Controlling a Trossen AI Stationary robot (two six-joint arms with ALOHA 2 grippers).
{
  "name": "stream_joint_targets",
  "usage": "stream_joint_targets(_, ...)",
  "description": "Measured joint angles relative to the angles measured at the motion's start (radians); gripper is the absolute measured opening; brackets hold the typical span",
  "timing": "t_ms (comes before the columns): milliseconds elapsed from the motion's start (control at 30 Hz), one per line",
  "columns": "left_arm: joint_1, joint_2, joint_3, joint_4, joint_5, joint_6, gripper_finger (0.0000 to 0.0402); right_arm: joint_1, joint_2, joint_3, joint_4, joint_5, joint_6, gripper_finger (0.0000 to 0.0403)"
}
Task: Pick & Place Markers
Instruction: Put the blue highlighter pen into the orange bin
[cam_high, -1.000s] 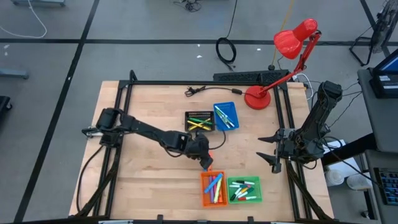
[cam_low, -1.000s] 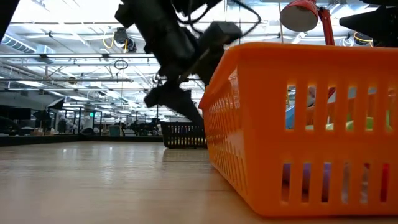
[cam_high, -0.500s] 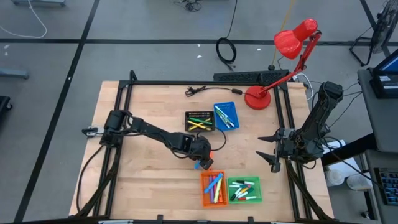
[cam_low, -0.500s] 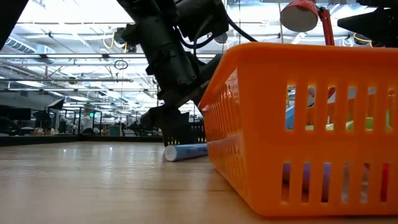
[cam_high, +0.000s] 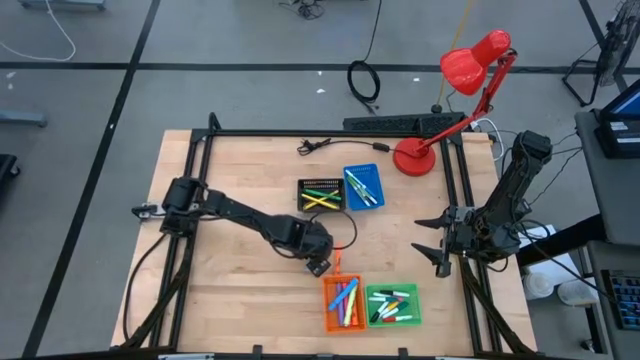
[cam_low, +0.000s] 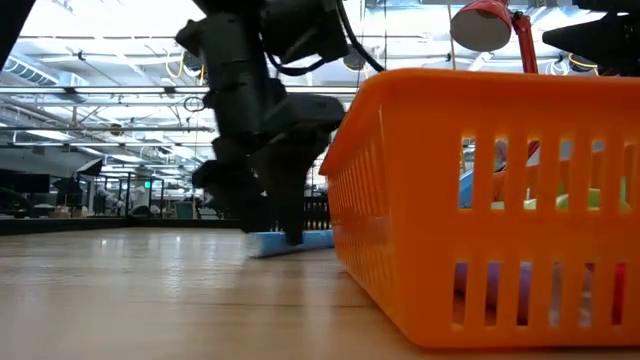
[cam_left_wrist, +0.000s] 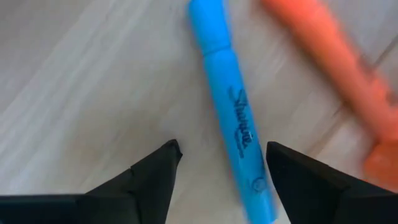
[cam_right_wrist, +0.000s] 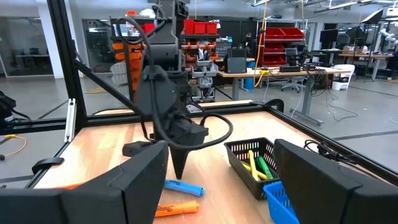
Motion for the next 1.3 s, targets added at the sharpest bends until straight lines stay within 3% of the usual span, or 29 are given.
stream_joint_targets(233, -0.028, -0.001, 0.000, -0.072, -0.066, -0.030, 0.0194, 0.000, 0.000, 0.000, 0.000, 0.000, 0.003, 0.0279)
stream_joint_targets(467, -0.034, -0.001, -0.002, -0.090, -0.099, -0.058, 0.0062, 0.000, 0.000, 0.000, -0.065, 0.000, 0.085, 0.0279)
stream_joint_targets(600, -0.040, -0.009, -0.004, -0.082, -0.137, 0.016, 0.0060, 0.000, 0.000, 0.000, -0.075, 0.000, 0.091, 0.0279)
stream_joint_targets(800, -0.111, -0.123, -0.018, -0.068, -0.227, 0.015, 0.0060, 0.000, 0.000, 0.000, -0.075, 0.002, 0.085, 0.0279)
stream_joint_targets(1033, -0.267, -0.285, -0.012, 0.263, -0.409, 0.065, 0.0060, -0.001, 0.000, 0.000, -0.071, 0.005, 0.087, 0.0279)
stream_joint_targets(1200, -0.344, -0.268, -0.006, 0.579, -0.395, 0.220, 0.0060, -0.002, 0.000, 0.000, -0.068, 0.005, 0.090, 0.0279)
stream_joint_targets(1300, -0.353, -0.206, -0.009, 0.609, -0.389, 0.235, 0.0060, -0.006, 0.000, 0.000, -0.068, 0.005, 0.090, 0.0279)
